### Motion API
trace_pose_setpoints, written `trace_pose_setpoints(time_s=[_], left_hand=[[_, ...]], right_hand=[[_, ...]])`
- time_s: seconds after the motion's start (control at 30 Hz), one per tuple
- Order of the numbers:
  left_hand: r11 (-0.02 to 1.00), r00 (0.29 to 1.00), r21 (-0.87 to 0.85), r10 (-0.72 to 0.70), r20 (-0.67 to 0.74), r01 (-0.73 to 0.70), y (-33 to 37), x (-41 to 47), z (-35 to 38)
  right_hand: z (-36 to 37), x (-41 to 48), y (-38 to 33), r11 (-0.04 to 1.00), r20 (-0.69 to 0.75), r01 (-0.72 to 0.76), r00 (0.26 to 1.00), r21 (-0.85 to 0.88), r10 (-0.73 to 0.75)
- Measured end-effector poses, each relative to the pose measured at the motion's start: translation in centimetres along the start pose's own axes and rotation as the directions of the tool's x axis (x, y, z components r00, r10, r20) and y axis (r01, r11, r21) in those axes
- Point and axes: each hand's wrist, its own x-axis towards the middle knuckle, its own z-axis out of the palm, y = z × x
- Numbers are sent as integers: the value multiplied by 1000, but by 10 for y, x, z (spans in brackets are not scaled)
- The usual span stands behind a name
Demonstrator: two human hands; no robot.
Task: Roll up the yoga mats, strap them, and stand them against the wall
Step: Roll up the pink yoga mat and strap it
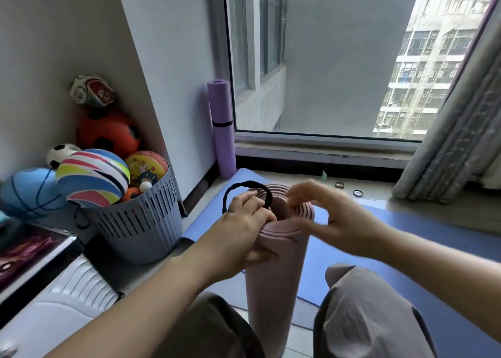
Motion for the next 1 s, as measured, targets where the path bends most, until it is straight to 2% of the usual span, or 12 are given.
trace_pose_setpoints(time_s=[0.03, 0.1, 0.2, 0.27, 0.33, 0.4, 0.5, 0.67, 0.73, 0.87, 0.93, 1.0], left_hand=[[1000, 1000, -14, 24, -19, -25, 0, -2, 1], [998, 997, -27, 61, -41, -62, 1, -2, 2], [996, 995, 2, 90, -40, -90, 7, -3, 2], [991, 990, 1, 137, -36, -137, 11, -6, 2], [982, 981, 6, 189, -35, -189, 13, -12, 0], [982, 982, -23, 185, -26, -186, 9, -15, -5], [988, 993, -105, 106, -51, -111, 2, -16, -15], [991, 992, -73, 117, 40, -114, 4, -21, -8], [992, 991, -8, 127, 35, -127, -2, -18, -9], [962, 974, 189, 214, -75, -197, -8, -7, -14], [955, 972, 221, 220, -85, -197, -9, -5, -18], [965, 983, 198, 181, -33, -171, -9, -5, -26]], right_hand=[[-8, 6, -2, 999, -2, 24, 1000, -27, -24], [-18, 20, -7, 960, 71, 156, 987, -232, -143], [-19, 41, -10, 765, 361, 400, 903, -504, -234], [-22, 50, -15, 682, 462, 485, 855, -547, -237], [-26, 52, -21, 665, 511, 523, 826, -533, -239], [-29, 48, -27, 719, 523, 512, 818, -471, -239], [-27, 39, -31, 791, 480, 477, 835, -384, -270], [-13, 24, -29, 862, 442, 400, 864, -311, -241], [-9, 21, -28, 867, 422, 351, 887, -353, -188], [-7, 23, -31, 885, 411, 247, 909, -396, -70], [-8, 23, -32, 879, 444, 237, 895, -414, -32], [-11, 21, -32, 855, 501, 247, 865, -456, 17]])
